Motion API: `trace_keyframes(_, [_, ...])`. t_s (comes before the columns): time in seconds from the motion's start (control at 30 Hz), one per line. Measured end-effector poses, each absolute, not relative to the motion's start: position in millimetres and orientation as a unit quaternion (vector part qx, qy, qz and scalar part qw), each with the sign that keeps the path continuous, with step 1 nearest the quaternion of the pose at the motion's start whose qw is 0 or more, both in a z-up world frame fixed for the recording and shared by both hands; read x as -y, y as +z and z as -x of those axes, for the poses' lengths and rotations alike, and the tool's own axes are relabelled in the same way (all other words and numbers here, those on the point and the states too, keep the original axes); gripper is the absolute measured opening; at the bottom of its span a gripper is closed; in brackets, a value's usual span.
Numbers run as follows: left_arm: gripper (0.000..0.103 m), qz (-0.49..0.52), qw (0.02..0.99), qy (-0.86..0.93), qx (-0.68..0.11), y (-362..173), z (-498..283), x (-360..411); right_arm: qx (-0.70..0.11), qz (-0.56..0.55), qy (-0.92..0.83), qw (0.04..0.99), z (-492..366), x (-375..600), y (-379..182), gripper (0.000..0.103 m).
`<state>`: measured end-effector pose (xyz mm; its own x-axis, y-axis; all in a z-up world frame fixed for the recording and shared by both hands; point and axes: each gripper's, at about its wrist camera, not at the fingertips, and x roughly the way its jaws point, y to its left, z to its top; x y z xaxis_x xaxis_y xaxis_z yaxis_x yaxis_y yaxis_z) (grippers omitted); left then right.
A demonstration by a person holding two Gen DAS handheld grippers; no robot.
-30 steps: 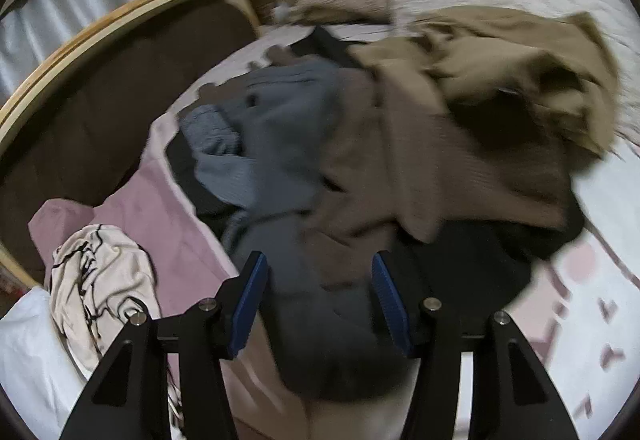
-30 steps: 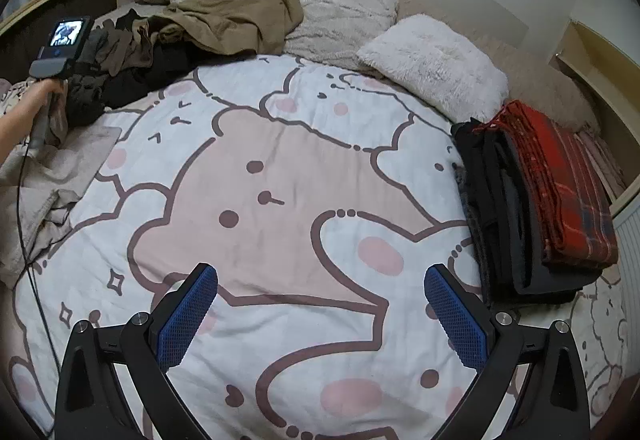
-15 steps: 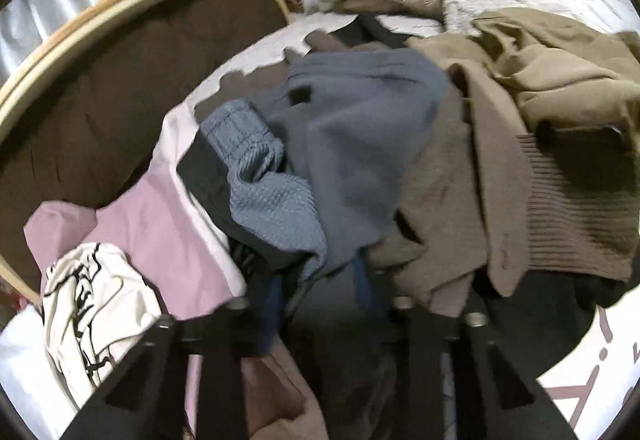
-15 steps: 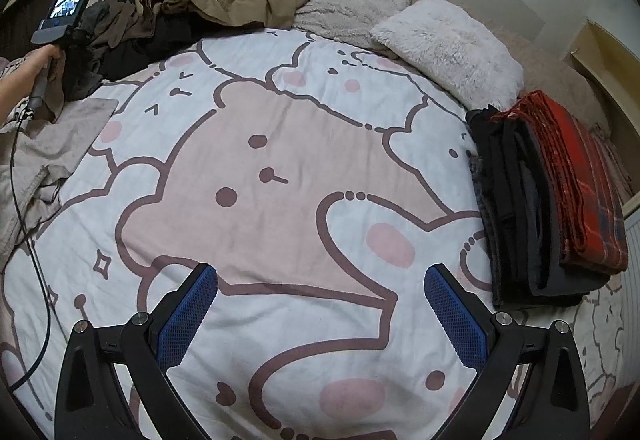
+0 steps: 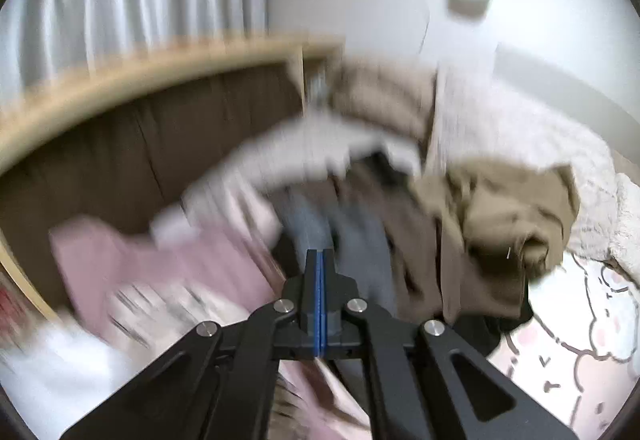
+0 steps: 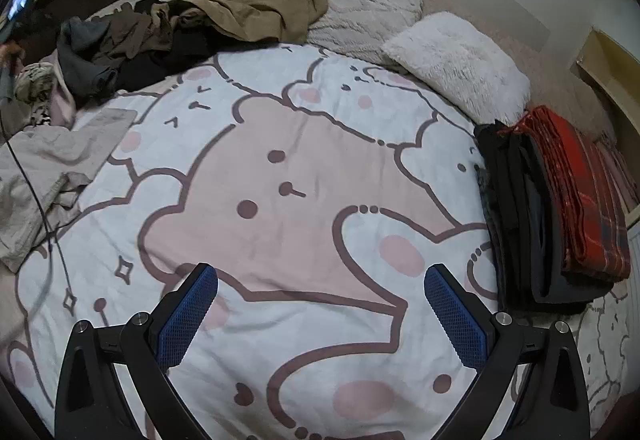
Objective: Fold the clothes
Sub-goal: 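Grasp the dark grey T-shirt in the pile with the left gripper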
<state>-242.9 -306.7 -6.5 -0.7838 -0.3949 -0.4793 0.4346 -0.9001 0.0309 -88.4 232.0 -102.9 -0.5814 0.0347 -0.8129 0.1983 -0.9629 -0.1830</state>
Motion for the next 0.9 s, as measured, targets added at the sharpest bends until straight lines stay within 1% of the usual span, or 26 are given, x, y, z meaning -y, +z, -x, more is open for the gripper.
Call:
trace_keyframes(0.07, [0.0, -0.217, 0.209, -0.953, -0.022, 31, 230, 302, -0.131, -0.449, -0.882, 0.052, 84, -228, -99, 0.103])
trace_keyframes(0.13, [0.0, -0.214, 0.205, -0.955, 0.009, 55, 223, 292, -0.133, -0.443, -0.885, 0.058, 79, -224, -94, 0.103])
trace_keyframes(0.2, [0.0, -0.21, 0.203, -0.956, 0.036, 64, 217, 281, -0.136, -0.437, -0.887, 0.064, 74, -220, -90, 0.103])
trace_keyframes(0.27, [0.001, -0.219, 0.189, -0.956, 0.047, 61, 217, 273, -0.14, -0.431, -0.889, 0.069, 70, -217, -86, 0.103])
trace_keyframes(0.3, [0.008, -0.227, 0.184, -0.955, 0.051, 57, 218, 270, -0.144, -0.426, -0.89, 0.072, 68, -215, -83, 0.103])
trace_keyframes(0.33, [0.032, -0.238, 0.181, -0.953, 0.054, 47, 222, 267, -0.147, -0.424, -0.891, 0.072, 67, -215, -82, 0.103])
trace_keyframes(0.37, [0.049, -0.249, 0.178, -0.951, 0.055, 36, 226, 262, -0.148, -0.424, -0.891, 0.071, 67, -215, -83, 0.103])
trace_keyframes(0.4, [0.073, -0.255, 0.175, -0.949, 0.063, 25, 229, 257, -0.149, -0.424, -0.89, 0.07, 67, -215, -83, 0.103])
trace_keyframes(0.5, [0.074, -0.273, 0.168, -0.94, 0.114, -14, 243, 235, -0.152, -0.425, -0.89, 0.068, 67, -216, -83, 0.103])
trace_keyframes(0.53, [0.07, -0.283, 0.167, -0.935, 0.137, -26, 250, 228, -0.153, -0.425, -0.89, 0.067, 67, -217, -83, 0.103])
trace_keyframes(0.57, [0.065, -0.295, 0.165, -0.927, 0.164, -40, 259, 222, -0.154, -0.425, -0.89, 0.066, 67, -217, -84, 0.103])
trace_keyframes(0.6, [0.049, -0.309, 0.163, -0.917, 0.192, -54, 267, 217, -0.155, -0.425, -0.89, 0.065, 67, -217, -84, 0.103])
trace_keyframes(0.63, [0.041, -0.321, 0.163, -0.909, 0.212, -64, 274, 215, -0.156, -0.425, -0.889, 0.065, 67, -218, -84, 0.103])
trace_keyframes(0.77, [0.041, -0.362, 0.176, -0.864, 0.302, -109, 302, 208, -0.159, -0.432, -0.885, 0.065, 69, -218, -90, 0.103])
trace_keyframes(0.83, [0.051, -0.38, 0.182, -0.846, 0.326, -126, 314, 211, -0.163, -0.44, -0.881, 0.067, 73, -217, -97, 0.103])
trace_keyframes(0.9, [0.051, -0.399, 0.189, -0.83, 0.341, -139, 326, 217, -0.168, -0.447, -0.876, 0.068, 77, -217, -103, 0.103])
